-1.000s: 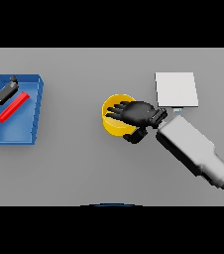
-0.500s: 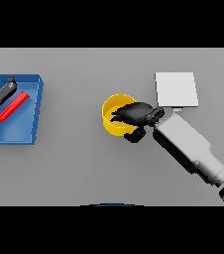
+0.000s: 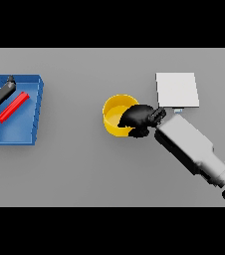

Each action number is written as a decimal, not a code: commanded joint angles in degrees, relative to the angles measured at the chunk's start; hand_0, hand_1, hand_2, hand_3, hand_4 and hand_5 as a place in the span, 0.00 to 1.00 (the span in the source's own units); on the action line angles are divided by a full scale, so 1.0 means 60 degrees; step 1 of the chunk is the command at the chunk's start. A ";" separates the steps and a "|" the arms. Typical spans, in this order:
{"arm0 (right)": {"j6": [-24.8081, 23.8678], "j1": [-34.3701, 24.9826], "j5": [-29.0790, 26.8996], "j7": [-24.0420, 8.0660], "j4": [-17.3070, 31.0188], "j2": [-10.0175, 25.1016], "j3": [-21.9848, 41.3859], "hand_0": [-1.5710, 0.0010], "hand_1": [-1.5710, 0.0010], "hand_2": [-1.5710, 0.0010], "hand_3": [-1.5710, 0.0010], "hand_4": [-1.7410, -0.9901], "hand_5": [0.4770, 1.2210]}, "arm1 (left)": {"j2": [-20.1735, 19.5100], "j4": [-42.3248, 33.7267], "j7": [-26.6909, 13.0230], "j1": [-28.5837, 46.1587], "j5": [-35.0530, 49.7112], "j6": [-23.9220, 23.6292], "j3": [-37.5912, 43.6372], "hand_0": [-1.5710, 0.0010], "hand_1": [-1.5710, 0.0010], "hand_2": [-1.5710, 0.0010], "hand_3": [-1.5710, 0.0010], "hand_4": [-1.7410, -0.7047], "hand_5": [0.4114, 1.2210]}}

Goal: Pick up the red beaker and tilt it to pour out 1 green nut into yellow bowl. Pick up the yellow bowl and place it on the metallic measuring scale.

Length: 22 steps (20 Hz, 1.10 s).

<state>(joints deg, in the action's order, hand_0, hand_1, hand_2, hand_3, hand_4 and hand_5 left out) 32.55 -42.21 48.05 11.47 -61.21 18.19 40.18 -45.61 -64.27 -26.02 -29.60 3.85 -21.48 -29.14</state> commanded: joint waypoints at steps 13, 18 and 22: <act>0.0583 -0.0187 -0.0547 -0.0675 -0.1335 0.0663 -0.0530 0.01 0.01 0.10 0.20 0.01 1.00 | 0.0040 0.0250 0.0186 -0.0196 -0.0052 0.0097 -0.0001 1.00 1.00 1.00 1.00 0.97 0.35; 0.0606 -0.0140 -0.0656 -0.1006 -0.2036 0.1161 -0.1071 0.00 0.00 0.09 0.19 0.00 1.00 | -0.0039 0.0072 0.0186 -0.0080 -0.0091 0.0033 -0.0016 1.00 1.00 1.00 1.00 0.97 0.35; 0.0543 -0.0033 -0.0785 -0.1137 -0.2075 0.1513 -0.1544 0.00 0.00 0.06 0.17 0.00 1.00 | -0.0069 0.0088 0.0089 -0.0112 -0.0059 0.0108 0.0007 1.00 1.00 1.00 1.00 0.97 0.36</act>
<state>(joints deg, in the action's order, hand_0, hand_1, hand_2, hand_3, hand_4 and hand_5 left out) 35.84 -42.41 43.38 4.50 -73.64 27.35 30.90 -46.03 -63.74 -25.38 -30.24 3.48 -20.84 -29.09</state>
